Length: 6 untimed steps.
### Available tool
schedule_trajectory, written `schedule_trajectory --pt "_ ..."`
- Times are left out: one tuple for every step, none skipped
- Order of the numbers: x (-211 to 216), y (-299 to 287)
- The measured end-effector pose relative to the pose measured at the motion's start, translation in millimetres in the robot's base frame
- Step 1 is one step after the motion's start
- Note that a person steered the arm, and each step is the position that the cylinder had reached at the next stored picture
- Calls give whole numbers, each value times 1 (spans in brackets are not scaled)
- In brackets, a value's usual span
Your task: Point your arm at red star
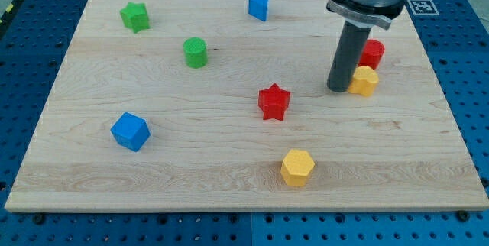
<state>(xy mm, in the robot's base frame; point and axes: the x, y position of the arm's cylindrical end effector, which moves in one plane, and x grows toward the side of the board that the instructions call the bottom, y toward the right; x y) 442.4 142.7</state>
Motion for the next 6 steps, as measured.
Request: schedule_trajectory --pt "0 17" --pt "0 29" --pt "1 4" --pt "-4 -80" --pt "-20 -159" --pt "13 -192"
